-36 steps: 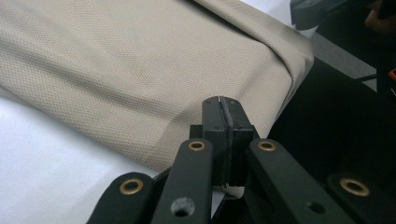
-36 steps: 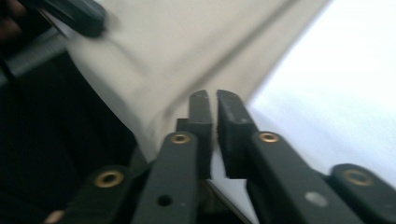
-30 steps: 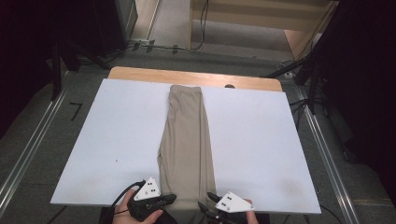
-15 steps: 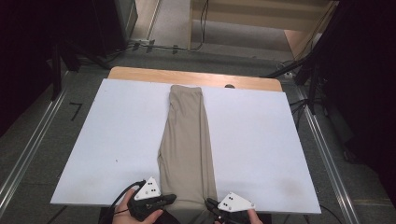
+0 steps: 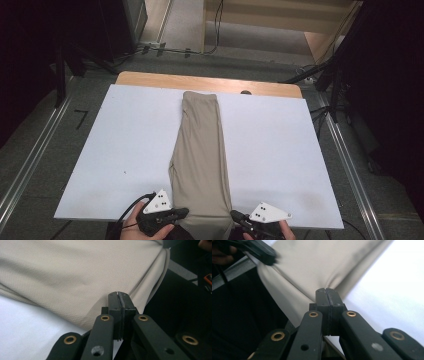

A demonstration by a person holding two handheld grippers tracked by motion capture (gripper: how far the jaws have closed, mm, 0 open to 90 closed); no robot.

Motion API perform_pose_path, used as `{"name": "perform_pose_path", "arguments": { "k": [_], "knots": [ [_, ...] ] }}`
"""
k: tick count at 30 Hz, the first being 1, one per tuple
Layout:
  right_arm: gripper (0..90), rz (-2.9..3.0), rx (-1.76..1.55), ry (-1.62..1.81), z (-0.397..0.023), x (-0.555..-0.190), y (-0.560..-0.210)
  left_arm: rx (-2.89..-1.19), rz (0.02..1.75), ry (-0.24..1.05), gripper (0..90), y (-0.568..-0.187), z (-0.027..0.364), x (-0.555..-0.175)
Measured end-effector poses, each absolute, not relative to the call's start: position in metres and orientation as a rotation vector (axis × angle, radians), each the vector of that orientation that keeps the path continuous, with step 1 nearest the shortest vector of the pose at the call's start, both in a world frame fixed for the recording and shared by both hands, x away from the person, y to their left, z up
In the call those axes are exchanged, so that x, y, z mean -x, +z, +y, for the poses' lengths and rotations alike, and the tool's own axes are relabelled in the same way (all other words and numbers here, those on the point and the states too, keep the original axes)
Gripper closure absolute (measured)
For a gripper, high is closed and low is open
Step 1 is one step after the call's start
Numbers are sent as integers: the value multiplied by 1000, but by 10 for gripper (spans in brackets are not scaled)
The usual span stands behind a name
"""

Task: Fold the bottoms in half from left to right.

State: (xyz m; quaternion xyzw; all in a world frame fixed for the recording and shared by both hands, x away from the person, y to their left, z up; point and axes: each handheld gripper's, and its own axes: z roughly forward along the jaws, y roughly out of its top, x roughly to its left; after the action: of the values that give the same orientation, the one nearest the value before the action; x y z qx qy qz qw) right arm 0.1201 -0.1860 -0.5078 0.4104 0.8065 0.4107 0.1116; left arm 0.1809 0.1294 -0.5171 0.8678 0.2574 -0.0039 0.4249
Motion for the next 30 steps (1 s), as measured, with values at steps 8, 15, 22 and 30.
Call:
{"name": "perform_pose_path", "arguments": {
  "k": [8, 15, 22, 30],
  "knots": [
    [877, 2365, -1212, 1152, -193, -121, -508, -2087, 636, 17, 598, -504, 146, -183],
    [876, 2265, -1312, 1180, -221, -127, -505, -2083, 676, 21, 637, -505, 156, -186],
    [812, 2242, -1366, 1140, -227, -134, -517, -2152, 660, 29, 562, -514, 132, -170],
    [743, 2245, -1359, 1184, -225, -135, -519, -2211, 639, 353, 640, -517, 115, -142]
  ]
}}
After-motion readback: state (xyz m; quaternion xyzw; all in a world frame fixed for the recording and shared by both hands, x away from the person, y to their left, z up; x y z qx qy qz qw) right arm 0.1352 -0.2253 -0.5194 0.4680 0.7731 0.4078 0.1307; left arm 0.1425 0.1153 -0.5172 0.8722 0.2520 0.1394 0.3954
